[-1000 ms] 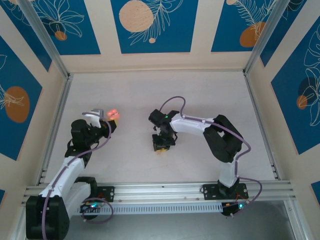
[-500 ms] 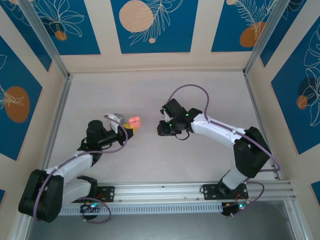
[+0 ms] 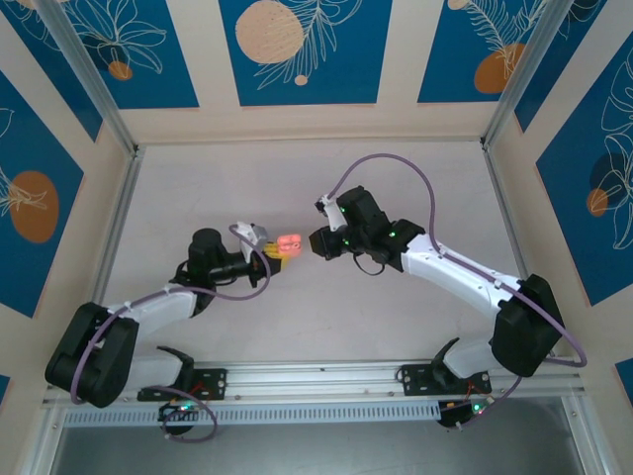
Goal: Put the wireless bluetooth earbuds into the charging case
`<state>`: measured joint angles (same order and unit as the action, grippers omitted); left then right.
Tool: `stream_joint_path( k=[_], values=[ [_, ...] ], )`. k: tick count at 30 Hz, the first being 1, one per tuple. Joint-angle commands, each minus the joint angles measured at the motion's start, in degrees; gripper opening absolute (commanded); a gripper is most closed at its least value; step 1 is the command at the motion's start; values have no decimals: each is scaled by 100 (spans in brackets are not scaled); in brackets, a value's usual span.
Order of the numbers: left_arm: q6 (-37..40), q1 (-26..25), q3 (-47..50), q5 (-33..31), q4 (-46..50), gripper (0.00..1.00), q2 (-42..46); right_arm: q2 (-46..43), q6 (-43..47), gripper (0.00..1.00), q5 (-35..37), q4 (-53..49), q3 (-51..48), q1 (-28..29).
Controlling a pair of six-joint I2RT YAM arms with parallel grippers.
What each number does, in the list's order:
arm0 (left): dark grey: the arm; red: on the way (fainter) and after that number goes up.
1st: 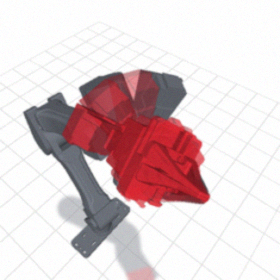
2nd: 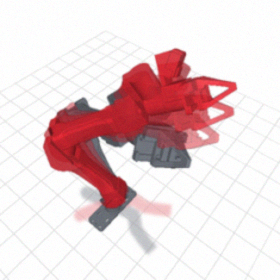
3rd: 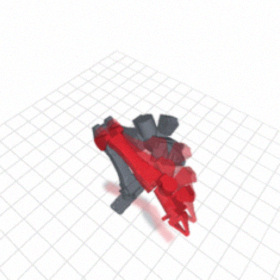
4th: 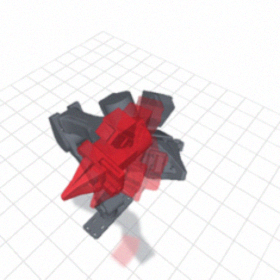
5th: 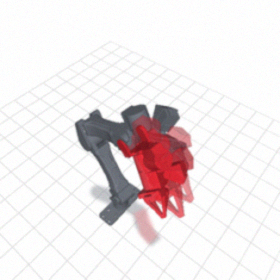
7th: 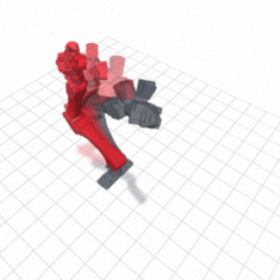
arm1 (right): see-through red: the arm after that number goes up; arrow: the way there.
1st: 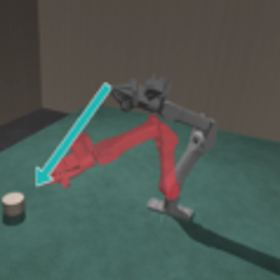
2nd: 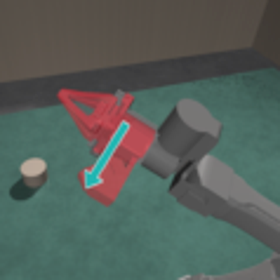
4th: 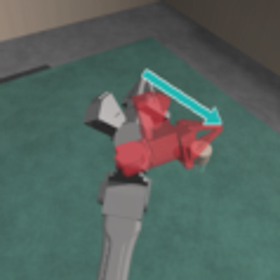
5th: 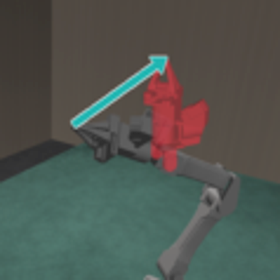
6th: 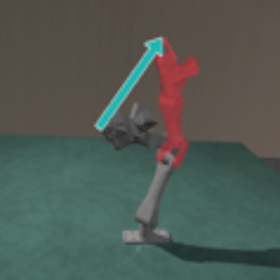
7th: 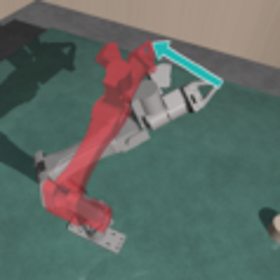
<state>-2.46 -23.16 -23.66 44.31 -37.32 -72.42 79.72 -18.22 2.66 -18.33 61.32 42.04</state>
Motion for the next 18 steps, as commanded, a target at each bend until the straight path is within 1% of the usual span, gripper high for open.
stream_joint_path(
  k=[1,8,18],
  values=[
    [254,-102,-230,406,-229,13,-61,-217,620,19,-237,512,-61,89],
    [342,-171,-297,396,-162,13,-75,-198,1123,19,-387,784,82,338],
    [291,-216,-343,315,-87,13,15,7,1207,19,-486,1024,220,563]
  ],
)
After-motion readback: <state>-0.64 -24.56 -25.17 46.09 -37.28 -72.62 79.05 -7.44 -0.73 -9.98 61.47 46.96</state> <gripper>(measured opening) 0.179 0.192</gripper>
